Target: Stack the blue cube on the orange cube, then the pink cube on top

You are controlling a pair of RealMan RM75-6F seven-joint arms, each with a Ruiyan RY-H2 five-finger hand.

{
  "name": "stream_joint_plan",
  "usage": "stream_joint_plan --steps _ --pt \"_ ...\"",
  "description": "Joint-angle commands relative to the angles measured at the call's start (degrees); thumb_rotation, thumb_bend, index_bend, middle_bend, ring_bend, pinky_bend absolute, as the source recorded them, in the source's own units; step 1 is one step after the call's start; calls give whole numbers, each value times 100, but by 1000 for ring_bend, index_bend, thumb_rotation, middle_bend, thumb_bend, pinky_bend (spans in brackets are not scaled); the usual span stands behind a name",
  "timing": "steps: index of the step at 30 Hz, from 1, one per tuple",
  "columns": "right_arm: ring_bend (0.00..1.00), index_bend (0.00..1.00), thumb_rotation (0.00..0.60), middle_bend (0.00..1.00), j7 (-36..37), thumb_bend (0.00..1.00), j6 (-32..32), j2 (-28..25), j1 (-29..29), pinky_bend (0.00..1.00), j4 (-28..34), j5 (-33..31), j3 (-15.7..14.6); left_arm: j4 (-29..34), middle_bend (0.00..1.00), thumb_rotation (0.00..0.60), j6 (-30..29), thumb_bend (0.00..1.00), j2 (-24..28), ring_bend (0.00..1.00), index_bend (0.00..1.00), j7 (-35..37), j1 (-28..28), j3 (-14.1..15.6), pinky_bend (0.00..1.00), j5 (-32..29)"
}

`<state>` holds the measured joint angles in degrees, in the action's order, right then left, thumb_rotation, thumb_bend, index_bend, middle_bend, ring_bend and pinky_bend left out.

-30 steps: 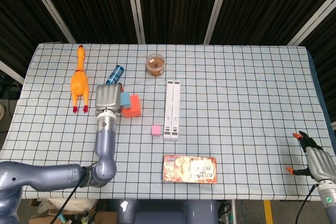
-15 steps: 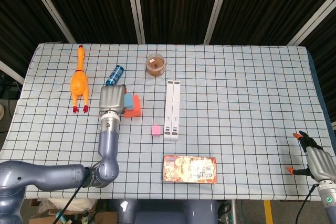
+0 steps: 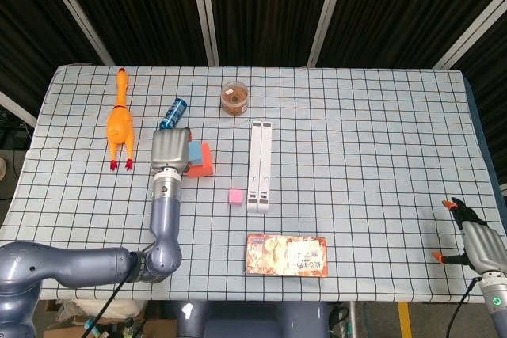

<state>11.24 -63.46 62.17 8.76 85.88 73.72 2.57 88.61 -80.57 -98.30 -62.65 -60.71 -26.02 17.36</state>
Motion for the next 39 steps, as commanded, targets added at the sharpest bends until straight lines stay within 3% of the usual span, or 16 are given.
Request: stream_joint_plan --steps 1,39 --pt "104 125 600 46 -10 41 -4 3 1 213 3 5 -1 4 989 600 -5 384 8 822 425 -6 -2 -1 826 -14" --pt "104 125 600 46 -68 41 56 26 21 213 -16 -52 4 -89 975 600 65 356 18 808 360 -23 -60 51 817 -147"
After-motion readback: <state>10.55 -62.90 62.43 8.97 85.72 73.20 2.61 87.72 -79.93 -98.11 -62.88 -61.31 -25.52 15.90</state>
